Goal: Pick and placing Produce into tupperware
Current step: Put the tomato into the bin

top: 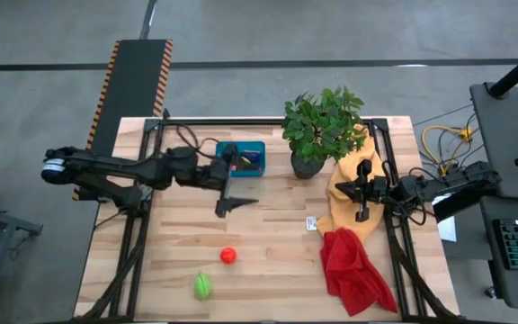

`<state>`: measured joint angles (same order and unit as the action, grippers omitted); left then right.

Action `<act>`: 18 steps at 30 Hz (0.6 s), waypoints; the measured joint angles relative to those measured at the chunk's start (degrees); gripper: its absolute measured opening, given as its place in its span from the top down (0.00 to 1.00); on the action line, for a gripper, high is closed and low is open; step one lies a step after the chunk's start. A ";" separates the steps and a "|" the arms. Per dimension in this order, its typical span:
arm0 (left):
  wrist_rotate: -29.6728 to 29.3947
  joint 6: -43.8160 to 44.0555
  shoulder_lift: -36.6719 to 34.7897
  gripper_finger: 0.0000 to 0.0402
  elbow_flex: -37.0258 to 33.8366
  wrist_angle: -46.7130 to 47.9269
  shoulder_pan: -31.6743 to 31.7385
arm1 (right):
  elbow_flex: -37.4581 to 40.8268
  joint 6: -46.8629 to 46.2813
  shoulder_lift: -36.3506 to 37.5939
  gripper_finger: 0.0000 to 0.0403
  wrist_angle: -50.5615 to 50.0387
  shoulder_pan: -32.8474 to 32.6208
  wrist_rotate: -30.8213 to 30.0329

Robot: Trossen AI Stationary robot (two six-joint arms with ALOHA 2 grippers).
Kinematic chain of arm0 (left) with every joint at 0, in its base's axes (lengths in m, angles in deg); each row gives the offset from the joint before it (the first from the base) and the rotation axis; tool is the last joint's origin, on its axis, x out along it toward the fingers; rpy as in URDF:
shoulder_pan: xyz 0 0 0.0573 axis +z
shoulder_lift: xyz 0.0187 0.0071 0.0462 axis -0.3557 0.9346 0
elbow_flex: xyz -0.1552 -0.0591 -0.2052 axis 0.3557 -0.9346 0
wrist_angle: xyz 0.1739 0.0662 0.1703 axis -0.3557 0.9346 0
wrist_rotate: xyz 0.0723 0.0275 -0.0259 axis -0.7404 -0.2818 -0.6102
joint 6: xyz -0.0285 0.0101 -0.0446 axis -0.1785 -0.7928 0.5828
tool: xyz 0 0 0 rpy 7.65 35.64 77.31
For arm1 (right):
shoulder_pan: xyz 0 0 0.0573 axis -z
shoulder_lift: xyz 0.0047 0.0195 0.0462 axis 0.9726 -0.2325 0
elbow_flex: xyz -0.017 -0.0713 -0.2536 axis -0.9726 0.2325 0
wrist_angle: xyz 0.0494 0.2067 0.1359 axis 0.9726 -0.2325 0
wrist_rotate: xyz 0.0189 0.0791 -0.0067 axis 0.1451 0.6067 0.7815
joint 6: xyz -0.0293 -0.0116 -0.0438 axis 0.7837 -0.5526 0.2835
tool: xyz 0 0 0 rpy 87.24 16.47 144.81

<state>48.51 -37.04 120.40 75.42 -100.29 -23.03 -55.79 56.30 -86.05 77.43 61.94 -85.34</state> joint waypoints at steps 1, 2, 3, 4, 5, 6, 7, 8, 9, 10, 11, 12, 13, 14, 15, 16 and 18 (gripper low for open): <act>0.79 0.83 0.13 0.06 0.82 2.57 -0.31 | 0.00 0.00 0.01 0.98 0.00 0.00 0.01; 1.23 1.76 0.27 0.06 1.71 5.26 -0.76 | 0.00 -0.01 0.00 0.98 -0.02 0.00 0.02; 1.32 2.77 0.33 0.06 2.57 7.86 -1.40 | 0.00 -0.01 0.00 0.98 0.00 0.00 0.02; 1.38 3.47 0.31 0.06 3.02 10.00 -2.11 | 0.00 -0.01 0.00 0.98 -0.01 0.00 0.02; 1.33 4.55 0.09 0.06 3.08 11.84 -2.90 | 0.00 -0.01 0.00 0.98 0.00 0.00 0.02; 1.31 5.06 0.05 0.06 2.95 13.04 -3.69 | 0.00 -0.01 0.00 0.98 -0.01 0.00 0.02; 1.33 6.21 0.05 0.06 2.63 13.44 -4.50 | 0.00 -0.01 0.00 0.98 0.00 0.00 0.02; 1.30 7.25 0.01 0.06 2.23 14.21 -5.35 | 0.00 -0.01 0.00 0.98 0.00 0.00 0.02; 1.27 8.07 -0.08 0.05 1.80 15.30 -6.19 | 0.00 -0.01 0.01 0.98 0.00 0.00 0.02; 0.95 9.35 -0.10 0.05 1.60 16.87 -7.04 | 0.00 -0.01 0.00 0.98 -0.01 0.00 0.02; 0.27 10.85 -0.10 0.05 1.54 18.51 -7.94 | 0.00 -0.01 0.00 0.98 -0.02 0.00 0.02; -0.72 12.08 -0.11 0.05 1.51 20.48 -8.85 | 0.00 -0.01 0.00 0.98 -0.02 0.00 0.02; -1.65 12.94 -0.15 0.05 1.49 22.96 -9.84 | 0.00 -0.01 0.00 0.98 -0.02 0.00 0.02; -3.23 13.51 -0.01 0.05 1.49 25.41 -10.89 | 0.00 -0.01 0.00 0.98 -0.02 0.00 0.02; -5.13 13.91 0.23 0.05 1.49 27.67 -12.05 | 0.00 -0.01 0.00 0.98 -0.02 0.00 0.01; -6.96 14.71 0.47 0.05 1.44 30.02 -13.29 | 0.00 -0.01 0.01 0.98 -0.02 0.00 0.02; -9.36 15.21 1.09 0.05 1.36 33.41 -15.78 | 0.00 -0.01 0.00 0.98 -0.02 0.00 0.00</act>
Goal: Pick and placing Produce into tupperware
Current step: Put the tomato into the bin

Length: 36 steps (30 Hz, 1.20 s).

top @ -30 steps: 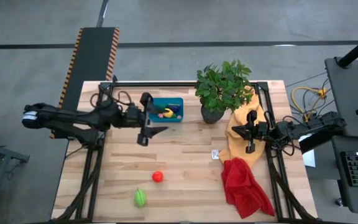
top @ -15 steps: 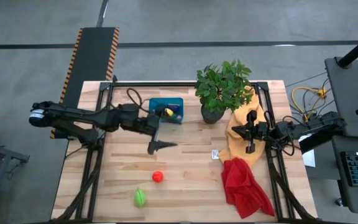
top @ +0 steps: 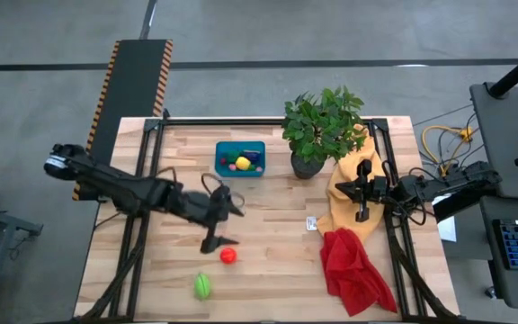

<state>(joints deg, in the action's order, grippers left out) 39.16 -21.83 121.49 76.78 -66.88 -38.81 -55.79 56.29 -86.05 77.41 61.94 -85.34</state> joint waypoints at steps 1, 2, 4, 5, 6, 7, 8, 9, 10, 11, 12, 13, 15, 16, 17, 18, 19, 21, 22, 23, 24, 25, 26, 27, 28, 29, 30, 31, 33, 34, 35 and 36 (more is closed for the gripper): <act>-0.91 0.07 0.42 0.05 0.00 0.67 -1.24 | 0.00 0.00 0.00 0.98 0.00 0.00 0.00; -2.03 0.69 0.76 0.05 0.00 1.42 -2.44 | 0.00 0.00 0.00 0.98 0.00 0.00 0.00; -3.16 2.12 1.54 0.05 0.01 3.17 -4.38 | 0.00 0.00 0.00 0.98 -0.02 0.00 0.00; -3.15 3.14 2.04 0.05 0.09 3.86 -5.04 | 0.00 0.00 0.00 0.98 -0.02 0.00 0.00; -3.27 4.21 2.53 0.05 0.18 4.88 -5.58 | 0.00 0.00 0.00 0.98 -0.02 0.00 0.00; -3.33 5.19 2.99 0.05 0.20 6.13 -6.21 | 0.00 0.00 0.00 0.98 -0.01 0.00 0.00; -3.50 6.26 3.50 0.05 0.22 7.24 -6.77 | 0.00 0.00 0.00 0.98 -0.02 0.00 0.00; -3.54 7.20 4.09 0.05 0.22 7.95 -7.28 | 0.00 0.00 0.00 0.98 -0.02 0.00 -0.01; -3.52 7.59 4.85 0.05 0.14 8.36 -7.74 | 0.00 0.00 0.00 0.98 -0.01 0.00 -0.02; -3.50 8.04 5.64 0.05 -0.05 8.61 -8.21 | 0.00 0.00 0.00 0.98 -0.01 0.00 -0.02; -3.50 8.67 6.72 0.05 -0.32 9.01 -8.67 | 0.00 0.00 0.00 0.98 -0.02 0.00 -0.02; -3.46 8.83 7.84 0.05 -0.44 9.43 -9.09 | 0.00 0.00 0.00 0.98 -0.02 0.00 -0.02; -3.31 8.86 10.46 0.05 -0.42 9.36 -9.90 | 0.00 -0.02 0.00 0.98 -0.02 0.00 -0.04; -3.28 8.86 11.72 0.05 -0.29 9.41 -10.20 | 0.00 -0.02 0.00 0.98 -0.02 0.00 -0.04; -3.25 8.87 12.92 0.05 -0.15 9.41 -10.37 | 0.00 -0.02 0.00 0.98 -0.02 0.00 -0.04; -3.07 9.23 14.02 0.05 0.00 9.38 -10.40 | 0.00 -0.04 0.00 0.98 -0.02 0.00 -0.04; -2.93 10.23 15.06 0.05 0.07 9.34 -10.38 | 0.00 -0.04 -0.01 0.98 -0.02 0.00 -0.06; -2.86 11.79 16.75 0.05 0.07 9.42 -10.38 | 0.00 -0.04 -0.02 0.98 -0.02 0.00 -0.05; -2.87 11.86 17.51 0.05 0.07 9.39 -10.36 | 0.00 -0.04 -0.02 0.98 -0.02 0.00 -0.05; -2.86 11.87 18.21 0.05 0.05 9.34 -10.36 | 0.00 -0.04 -0.02 0.98 -0.01 0.00 -0.04; -2.86 11.94 18.88 0.05 0.02 9.35 -10.37 | 0.00 -0.04 -0.02 0.98 -0.02 0.00 -0.07; -2.86 12.14 19.64 0.05 0.00 9.32 -10.40 | 0.00 -0.04 -0.02 0.98 -0.02 0.00 -0.06; -2.80 12.54 20.37 0.05 0.00 9.34 -10.40 | 0.00 -0.04 -0.02 0.98 -0.02 0.00 -0.04; -2.82 13.16 21.01 0.05 0.00 9.34 -10.40 | 0.00 -0.04 -0.02 0.98 -0.02 0.00 -0.06; -2.80 13.30 21.63 0.05 0.00 9.22 -10.40 | 0.00 -0.04 -0.02 0.98 -0.02 0.00 -0.07; -2.79 13.31 22.26 0.05 0.04 9.06 -10.40 | 0.00 -0.04 -0.02 0.98 -0.02 0.00 -0.04; -2.78 13.31 22.85 0.05 0.04 8.88 -10.43 | 0.00 -0.04 -0.02 0.98 -0.02 0.00 -0.06; -2.77 13.36 23.50 0.05 0.04 8.80 -10.43 | 0.00 -0.04 -0.02 0.98 -0.02 0.00 -0.05; -2.77 13.40 24.44 0.05 0.04 8.85 -10.42 | 0.00 -0.04 -0.02 0.98 -0.02 0.00 -0.04; -2.78 13.40 24.85 0.05 0.04 8.71 -10.42 | 0.00 -0.04 -0.02 0.98 -0.02 0.00 -0.06; -2.80 13.40 25.17 0.05 0.04 8.62 -10.43 | 0.00 -0.04 -0.02 0.98 -0.02 0.00 -0.04; -2.79 13.40 25.64 0.05 0.04 8.56 -10.43 | 0.00 -0.04 -0.02 0.98 -0.02 0.00 -0.06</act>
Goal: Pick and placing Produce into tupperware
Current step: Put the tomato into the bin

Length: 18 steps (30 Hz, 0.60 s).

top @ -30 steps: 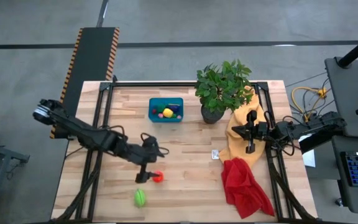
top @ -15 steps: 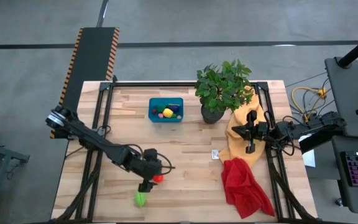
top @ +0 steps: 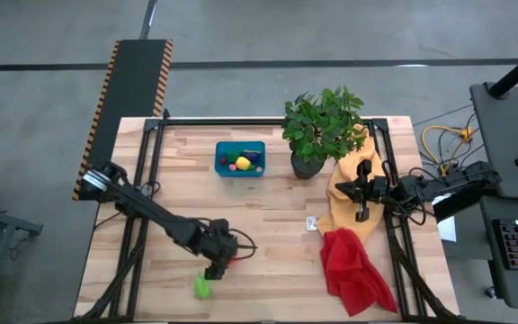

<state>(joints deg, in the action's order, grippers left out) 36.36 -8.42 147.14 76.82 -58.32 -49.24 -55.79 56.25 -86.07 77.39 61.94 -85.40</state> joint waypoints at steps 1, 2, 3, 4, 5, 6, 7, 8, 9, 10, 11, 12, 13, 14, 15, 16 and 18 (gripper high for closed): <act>0.00 0.02 0.42 0.05 0.00 -0.03 0.00 | 0.00 0.00 0.00 0.98 0.00 0.00 0.00; 0.02 0.04 0.84 0.05 0.00 -0.03 0.00 | 0.00 0.01 0.00 0.98 0.00 0.00 0.01; 0.01 0.09 1.17 0.05 0.00 -0.13 0.00 | 0.00 0.01 0.00 0.98 0.00 0.00 0.00; 0.02 0.25 1.44 0.05 -0.01 -0.30 0.02 | 0.00 0.00 0.00 0.98 0.00 0.00 0.02; 0.01 0.74 1.87 0.05 -0.02 -0.71 0.01 | 0.00 0.00 0.00 0.98 0.01 0.00 0.01; 0.00 1.42 2.18 0.05 -0.02 -1.24 0.02 | 0.00 0.00 0.00 0.98 0.02 0.00 0.01; 0.04 1.40 2.54 0.05 -0.07 -1.41 0.02 | 0.00 0.00 0.00 0.98 0.00 0.00 0.02; -0.07 1.42 2.85 0.05 -0.09 -1.73 0.02 | 0.00 0.00 0.00 0.98 0.00 0.00 0.01; -0.10 1.40 3.06 0.05 -0.05 -1.76 0.08 | 0.00 0.00 0.00 0.98 0.02 0.00 0.00; -0.24 1.33 3.28 0.05 0.01 -1.81 0.09 | 0.00 0.01 0.00 0.98 0.00 0.00 0.02; -0.29 1.22 3.46 0.05 0.02 -1.91 0.09 | 0.00 0.00 0.00 0.98 0.02 0.00 0.00; -0.30 1.24 3.58 0.05 0.02 -1.99 0.12 | 0.00 0.00 0.00 0.98 0.02 0.00 0.00; -0.37 1.22 3.66 0.05 0.02 -2.07 0.13 | 0.00 0.01 0.00 0.98 0.01 0.00 0.01; -0.47 1.22 3.72 0.05 0.00 -2.11 0.13 | 0.00 0.02 0.00 0.98 0.00 0.00 0.02; -0.53 1.22 3.76 0.05 0.00 -2.15 0.13 | 0.00 0.00 0.00 0.98 0.02 0.00 0.02; -0.55 1.20 3.76 0.05 0.00 -2.17 0.13 | 0.00 0.00 0.00 0.98 0.02 0.00 0.02; -0.71 1.19 3.74 0.05 0.00 -2.21 0.13 | 0.00 0.00 0.00 0.98 0.00 0.00 0.02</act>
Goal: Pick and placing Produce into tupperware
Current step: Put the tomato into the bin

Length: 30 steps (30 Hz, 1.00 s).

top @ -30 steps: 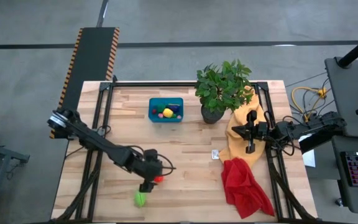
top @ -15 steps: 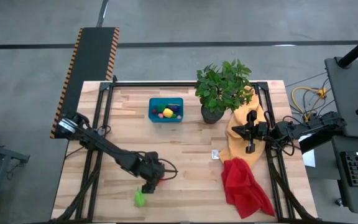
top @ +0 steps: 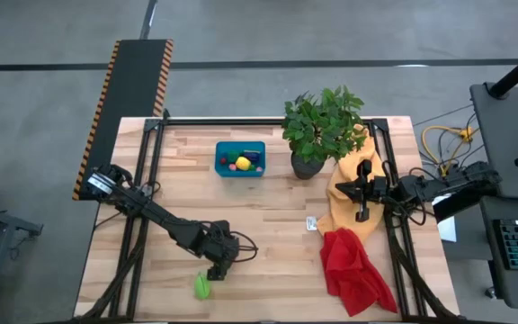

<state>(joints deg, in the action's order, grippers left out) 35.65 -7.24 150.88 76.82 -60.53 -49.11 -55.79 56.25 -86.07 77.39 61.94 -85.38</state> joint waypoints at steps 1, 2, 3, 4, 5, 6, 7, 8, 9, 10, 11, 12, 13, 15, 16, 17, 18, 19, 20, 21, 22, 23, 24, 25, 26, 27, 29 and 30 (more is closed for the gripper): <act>-0.18 -0.05 -0.10 0.05 -0.01 0.00 -0.02 | 0.00 0.00 0.00 0.98 0.01 0.00 0.00; -0.46 -0.13 -0.17 0.06 -0.05 -0.03 -0.02 | 0.00 0.00 0.00 0.98 0.01 0.00 0.00; -0.65 -0.19 -0.21 0.06 -0.09 -0.05 0.02 | 0.00 0.01 -0.01 0.98 0.00 0.00 0.00; -0.85 -0.23 -0.25 0.07 -0.11 -0.05 0.02 | 0.00 0.00 0.00 0.98 0.00 0.00 -0.01; -0.91 -0.24 -0.27 0.08 -0.11 -0.03 0.02 | 0.00 0.00 0.00 0.98 0.01 0.00 0.00; -0.96 -0.25 -0.29 0.09 -0.11 -0.02 0.02 | 0.00 0.00 0.00 0.98 0.02 0.00 0.00; -1.09 -0.25 -0.29 0.11 -0.11 0.00 0.04 | 0.00 0.00 0.00 0.98 0.00 0.00 0.00; -1.19 -0.25 -0.31 0.13 -0.11 0.00 0.04 | 0.00 -0.13 0.00 0.98 0.01 0.00 0.00; -1.28 -0.25 -0.29 0.15 -0.13 -0.03 0.04 | 0.00 -0.36 0.00 0.98 0.02 0.00 0.00; -1.32 -0.25 -0.31 0.16 -0.15 -0.03 0.06 | 0.00 -0.54 0.00 0.98 0.01 0.00 0.00; -1.40 -0.25 -0.31 0.18 -0.15 -0.04 0.07 | 0.00 -0.55 0.00 0.98 0.00 0.00 0.00; -1.47 -0.25 -0.31 0.20 -0.15 -0.07 0.07 | 0.00 -0.55 0.00 0.98 0.01 0.00 0.00; -1.50 -0.27 -0.31 0.21 -0.15 -0.09 0.07 | 0.00 -0.55 0.00 0.98 0.02 0.00 0.00; -1.50 -0.36 -0.31 0.25 -0.17 -0.16 0.07 | 0.00 -0.55 0.00 0.98 0.02 0.00 0.00; -1.50 -0.38 -0.31 0.26 -0.17 -0.20 0.07 | 0.00 -0.66 0.00 0.98 0.02 0.00 0.00; -1.50 -0.39 -0.31 0.28 -0.17 -0.22 0.07 | 0.00 -0.80 0.00 0.98 0.01 0.00 0.00; -1.50 -0.42 -0.31 0.29 -0.17 -0.22 0.08 | 0.00 -0.81 0.00 0.98 0.00 0.00 0.00; -1.50 -0.58 -0.36 0.31 -0.17 -0.21 0.07 | 0.00 -0.81 0.00 0.98 0.02 0.00 0.00; -1.46 -1.07 -0.43 0.32 -0.17 -0.20 0.07 | 0.00 -0.82 0.00 0.98 0.01 0.00 0.00; -1.42 -1.49 -0.52 0.33 -0.17 -0.15 0.08 | 0.00 -0.83 0.00 0.98 0.01 0.00 0.00; -1.39 -1.74 -0.59 0.35 -0.17 -0.07 0.07 | 0.00 -0.83 0.00 0.98 0.00 0.00 0.00; -1.35 -1.80 -0.73 0.36 -0.17 0.15 0.09 | 0.00 -0.83 0.00 0.98 0.02 0.00 0.00; -1.26 -1.85 -0.86 0.37 -0.04 0.70 0.10 | 0.00 -0.83 0.00 0.98 0.00 0.00 0.00; -1.24 -1.87 -0.97 0.38 0.11 1.11 0.17 | 0.00 -0.83 0.00 0.98 0.01 0.00 0.00; -1.24 -1.88 -0.99 0.39 0.24 1.11 0.20 | 0.00 -0.89 0.00 0.98 0.02 0.00 0.00; -1.25 -1.93 -1.01 0.40 0.36 1.07 0.26 | 0.00 -0.98 0.00 0.98 0.02 0.00 0.00; -1.25 -1.93 -1.01 0.40 0.53 1.33 0.28 | 0.00 -1.01 0.01 0.98 0.02 0.00 0.00; -1.26 -1.93 -1.01 0.40 0.59 1.40 0.31 | 0.00 -1.01 0.02 0.98 0.01 0.00 0.00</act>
<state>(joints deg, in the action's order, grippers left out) 34.39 -9.17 149.87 77.42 -59.14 -48.80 -55.79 55.24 -86.05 77.40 61.94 -85.38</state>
